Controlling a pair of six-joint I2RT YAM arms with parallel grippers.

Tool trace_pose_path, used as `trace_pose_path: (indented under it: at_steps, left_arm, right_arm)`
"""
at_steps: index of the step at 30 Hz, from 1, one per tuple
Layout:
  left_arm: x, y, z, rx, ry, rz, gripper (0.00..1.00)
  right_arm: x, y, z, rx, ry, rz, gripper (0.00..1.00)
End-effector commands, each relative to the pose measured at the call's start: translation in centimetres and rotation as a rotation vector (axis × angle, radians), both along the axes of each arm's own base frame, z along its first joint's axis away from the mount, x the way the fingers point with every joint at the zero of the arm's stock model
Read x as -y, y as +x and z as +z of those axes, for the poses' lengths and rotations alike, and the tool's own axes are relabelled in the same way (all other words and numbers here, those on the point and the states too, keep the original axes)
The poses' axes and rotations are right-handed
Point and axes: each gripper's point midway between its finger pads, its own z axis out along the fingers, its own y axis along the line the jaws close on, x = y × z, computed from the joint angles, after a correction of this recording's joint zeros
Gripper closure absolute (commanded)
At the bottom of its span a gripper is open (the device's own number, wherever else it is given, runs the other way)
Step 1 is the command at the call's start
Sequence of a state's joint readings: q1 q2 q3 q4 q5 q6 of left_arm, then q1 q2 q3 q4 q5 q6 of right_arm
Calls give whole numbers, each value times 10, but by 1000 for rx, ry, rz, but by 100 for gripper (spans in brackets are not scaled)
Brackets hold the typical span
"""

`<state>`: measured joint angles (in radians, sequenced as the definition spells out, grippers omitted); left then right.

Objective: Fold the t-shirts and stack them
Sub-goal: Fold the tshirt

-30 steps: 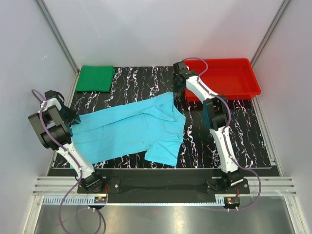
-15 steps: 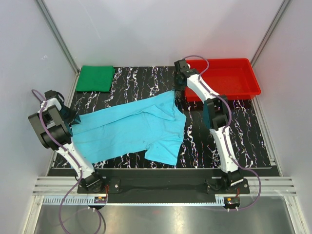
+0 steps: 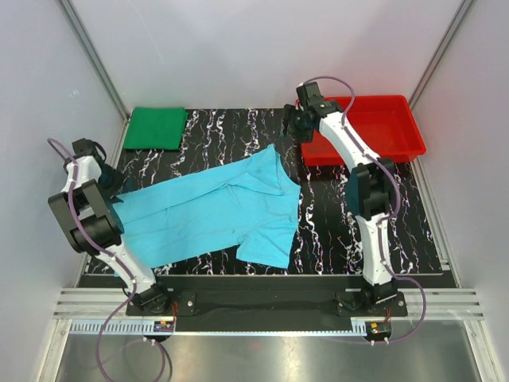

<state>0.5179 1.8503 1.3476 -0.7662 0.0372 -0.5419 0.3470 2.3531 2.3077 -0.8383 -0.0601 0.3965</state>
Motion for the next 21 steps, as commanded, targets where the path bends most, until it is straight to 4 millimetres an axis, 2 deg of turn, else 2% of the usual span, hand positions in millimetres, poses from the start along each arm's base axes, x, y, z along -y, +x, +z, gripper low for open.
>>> trace_pose_path:
  at_steps: [1,2,4,5,6,7,10,11,12,13,14,17,18,19,20,21]
  left_arm:
    - [11,11,39,92,35,-16,48]
    - [16,11,41,101,25,-21,48]
    - [36,19,49,146,4,-69,50]
    - [47,20,48,152,-12,-92,51]
    - [58,24,53,185,-18,-120,52]
    - [78,29,52,194,-30,-172,52]
    - [112,29,34,186,-94,-230,58]
    - [118,29,31,186,-114,-241,60]
    - [124,31,27,193,-142,-254,62]
    - [128,30,24,189,-158,-258,63]
    - [131,27,21,181,-176,-265,65]
    - [139,25,23,192,-204,-310,69]
    - [147,27,30,222,-207,-344,69]
    - [153,28,31,235,-214,-367,67]
    - [159,27,32,241,-224,-385,65]
    - [166,26,35,256,-239,-406,64]
  right_arm:
    - [-30,-47,29,-18,151,160,31]
    - [-28,-60,9,-62,140,166,30]
    - [-34,-70,16,-51,176,204,32]
    - [-33,-78,7,-81,179,208,34]
    - [-32,-82,4,-93,180,208,41]
    - [-32,-85,4,-93,180,210,45]
    - [-32,-83,-8,-95,171,212,56]
    - [-35,-78,-4,-78,178,221,56]
    - [-39,-71,-2,-54,185,229,56]
    - [-43,-69,-12,-73,197,239,52]
    - [-49,-63,-5,-64,219,248,52]
    - [-53,-90,-23,-185,220,276,49]
    - [-65,-97,-20,-156,227,319,48]
    - [-69,-101,-10,-112,227,348,46]
    - [-72,-109,-18,-110,216,388,41]
    - [-78,-110,-15,-96,228,416,40]
